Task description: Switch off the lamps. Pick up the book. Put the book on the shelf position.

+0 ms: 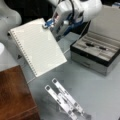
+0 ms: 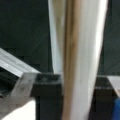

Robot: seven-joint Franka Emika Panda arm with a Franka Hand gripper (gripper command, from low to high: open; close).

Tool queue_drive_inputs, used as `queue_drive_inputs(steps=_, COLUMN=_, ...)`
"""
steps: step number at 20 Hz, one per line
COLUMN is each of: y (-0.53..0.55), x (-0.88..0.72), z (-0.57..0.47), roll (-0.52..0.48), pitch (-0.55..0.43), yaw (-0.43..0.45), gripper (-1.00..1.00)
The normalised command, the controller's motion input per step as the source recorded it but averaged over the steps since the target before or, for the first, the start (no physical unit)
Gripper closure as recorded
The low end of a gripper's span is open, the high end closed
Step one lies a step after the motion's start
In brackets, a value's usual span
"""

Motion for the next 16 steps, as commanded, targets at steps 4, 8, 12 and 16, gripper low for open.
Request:
queue_drive_inputs(steps=4, y=-0.29, x=-0.40, z=0.24, roll=0.144, pitch=0.075, yaw=-0.045, gripper=1.00)
queue_drive_inputs(steps=8, y=-0.49, x=-0.54, z=0.17, roll=0.109, pitch=0.059, yaw=-0.005, gripper=1.00)
queue_drive_inputs(steps=12, y=-0.55, x=-0.55, z=0.11, roll=0.103, pitch=0.025, yaw=0.094, gripper=1.00)
queue_drive_inputs(steps=16, y=-0.38, x=-0.43, z=0.08, roll=0.090, pitch=0.005, yaw=0.208, gripper=1.00)
